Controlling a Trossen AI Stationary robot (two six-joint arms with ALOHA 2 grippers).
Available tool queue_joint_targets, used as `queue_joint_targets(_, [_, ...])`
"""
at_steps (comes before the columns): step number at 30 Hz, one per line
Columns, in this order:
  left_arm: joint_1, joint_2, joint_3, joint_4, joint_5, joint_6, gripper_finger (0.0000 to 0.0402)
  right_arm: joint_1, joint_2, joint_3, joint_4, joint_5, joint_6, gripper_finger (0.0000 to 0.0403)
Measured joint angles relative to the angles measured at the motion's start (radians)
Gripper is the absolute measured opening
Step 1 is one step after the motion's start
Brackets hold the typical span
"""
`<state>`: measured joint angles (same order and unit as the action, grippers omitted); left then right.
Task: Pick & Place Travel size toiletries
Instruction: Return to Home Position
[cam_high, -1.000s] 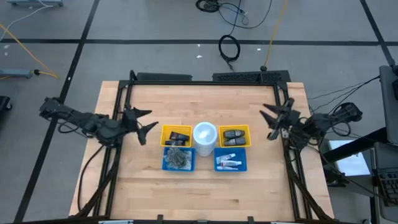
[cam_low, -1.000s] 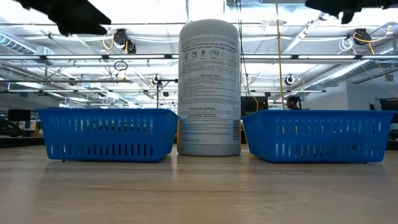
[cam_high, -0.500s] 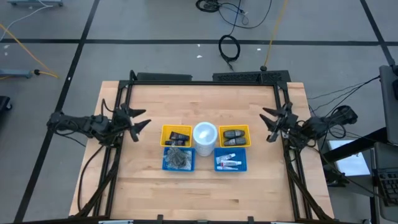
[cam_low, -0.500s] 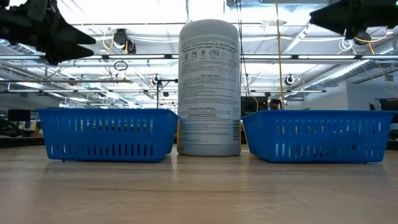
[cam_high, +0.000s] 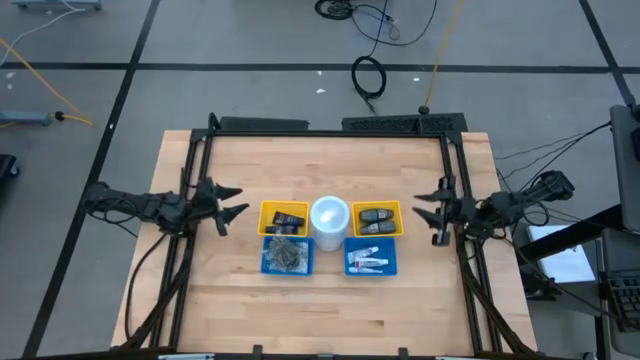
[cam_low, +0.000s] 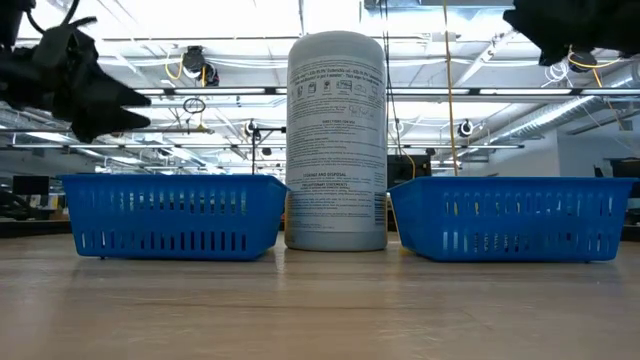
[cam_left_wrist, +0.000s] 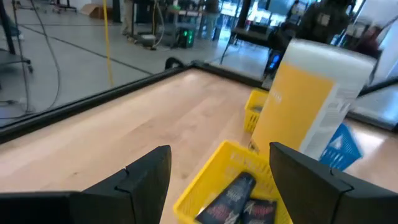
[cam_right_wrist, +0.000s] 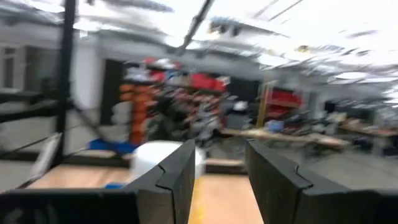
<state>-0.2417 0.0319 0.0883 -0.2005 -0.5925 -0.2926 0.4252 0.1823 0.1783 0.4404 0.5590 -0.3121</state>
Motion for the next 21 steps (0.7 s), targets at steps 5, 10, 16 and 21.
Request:
queue_joint_targets(5, [0.0,0.014,-0.008,0.044,-0.006,0.027,0.0269,0.0,0.005,-0.001,-0.126,-0.067,0.105,0.0132])
queue_joint_targets(10, [0.0,0.014,-0.008,0.048,-0.019,-0.015,0.0269,-0.012,0.005,-0.001,-0.153,-0.066,0.046,0.0132])
queue_joint_targets(16, [0.0,0.014,-0.008,0.049,-0.019,-0.114,0.0269,-0.088,-0.006,-0.001,-0.206,-0.316,0.113,0.0131])
queue_joint_targets(21, [0.0,0.014,-0.008,0.049,-0.019,-0.156,0.0269,-0.208,-0.006,-0.001,-0.236,-0.359,0.134,0.0121])
